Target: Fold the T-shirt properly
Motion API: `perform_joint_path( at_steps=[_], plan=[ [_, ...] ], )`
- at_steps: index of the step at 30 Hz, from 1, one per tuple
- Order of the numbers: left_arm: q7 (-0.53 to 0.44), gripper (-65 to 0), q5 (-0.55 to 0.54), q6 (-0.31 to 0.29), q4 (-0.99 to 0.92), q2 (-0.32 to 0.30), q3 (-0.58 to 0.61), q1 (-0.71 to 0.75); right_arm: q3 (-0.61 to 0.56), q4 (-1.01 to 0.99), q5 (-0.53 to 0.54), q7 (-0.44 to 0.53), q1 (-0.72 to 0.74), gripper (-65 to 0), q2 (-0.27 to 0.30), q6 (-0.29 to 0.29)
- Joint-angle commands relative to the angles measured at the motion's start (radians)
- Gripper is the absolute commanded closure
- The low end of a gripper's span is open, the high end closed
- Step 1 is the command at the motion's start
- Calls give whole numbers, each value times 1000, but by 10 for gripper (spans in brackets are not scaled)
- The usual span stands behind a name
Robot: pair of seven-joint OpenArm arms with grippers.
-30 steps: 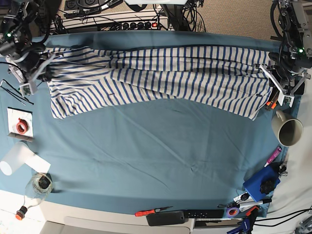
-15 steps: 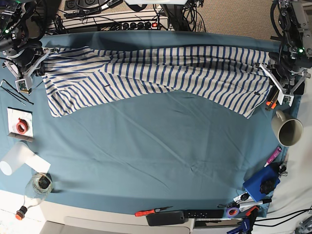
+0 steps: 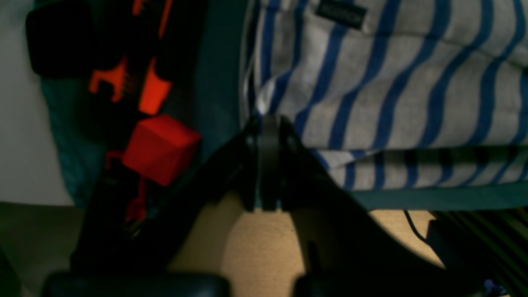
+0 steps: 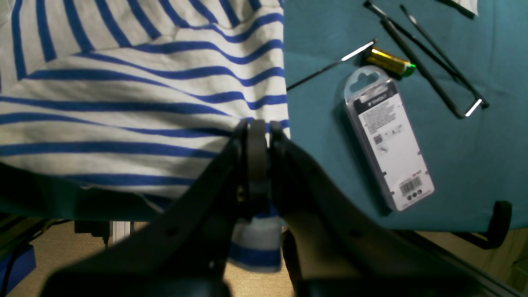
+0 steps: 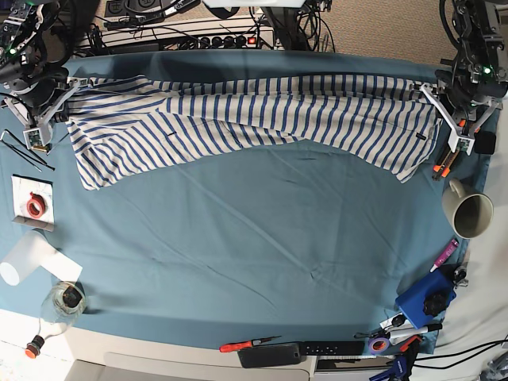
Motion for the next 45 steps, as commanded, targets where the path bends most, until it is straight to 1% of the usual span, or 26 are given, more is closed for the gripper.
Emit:
perform_joint_path(
  at_steps=[1, 5, 7, 9, 10, 11, 13, 14, 15, 16, 18, 21, 23, 27, 32, 35, 39, 43, 45],
  plan=[
    [-8, 0, 5, 3, 17, -13, -8, -2, 10, 16, -18, 11, 0, 0, 17, -5],
    [-10, 0, 5, -2, 17, -11, -8, -2, 10, 16, -34, 13, 0, 0, 17, -5],
    [-10, 0, 2, -29, 17, -4, -8, -2, 10, 16, -32, 15, 0, 0, 17, -3],
    [-12, 0, -1, -39, 17, 3, -8, -2, 10, 16, -8, 15, 0, 0, 17, 32],
    [-19, -43, 0, -39, 17, 6, -8, -2, 10, 16, 6, 15, 0, 0, 17, 51],
    [-24, -106, 0, -38, 17, 9, -8, -2, 10, 16, 23, 15, 0, -14, 17, 65],
    [-41, -221, 0, -36, 17, 17, -8, -2, 10, 16, 47, 16, 0, -85, 17, 81],
    [-48, -260, 0, -34, 17, 17, -8, -2, 10, 16, 55, 18, 0, -116, 17, 90],
    [-48, -281, 1, -34, 17, 16, -8, -2, 10, 16, 56, 22, 0, -141, 17, 97],
    [-48, -287, 1, -34, 17, 16, -8, -2, 10, 16, 56, 24, 0, -158, 17, 106],
    [-43, -287, 1, -34, 17, 16, -8, -2, 10, 16, 56, 26, 0, -161, 17, 121],
    [-44, -287, 0, -34, 18, 16, -8, -2, 10, 16, 58, 26, 0, -161, 20, 123],
    [-44, -287, 0, -34, 25, 16, -8, -2, 11, 16, 84, 23, 1, -161, 20, 116],
    [-53, -287, -48, -35, 63, 16, -8, -2, 11, 16, 143, 42, 3, -162, 20, 108],
    [-84, -288, -53, -34, 74, 17, -8, -2, 11, 16, 137, 103, 3, -162, 20, 114],
    [-97, -288, -61, -35, 73, 17, -8, -3, 10, 16, 101, 156, 8, -162, 19, 113],
    [-97, -288, -95, -40, 64, 17, -8, -5, 10, 16, 77, 157, 49, -162, 19, 107],
    [-89, -288, -99, -42, 15, 17, -8, -14, 10, 16, 69, 156, 73, -161, 19, 80],
    [-86, -288, -113, -42, -23, 17, -8, -24, 10, 16, 46, 157, 73, -161, 19, 68]
  ],
)
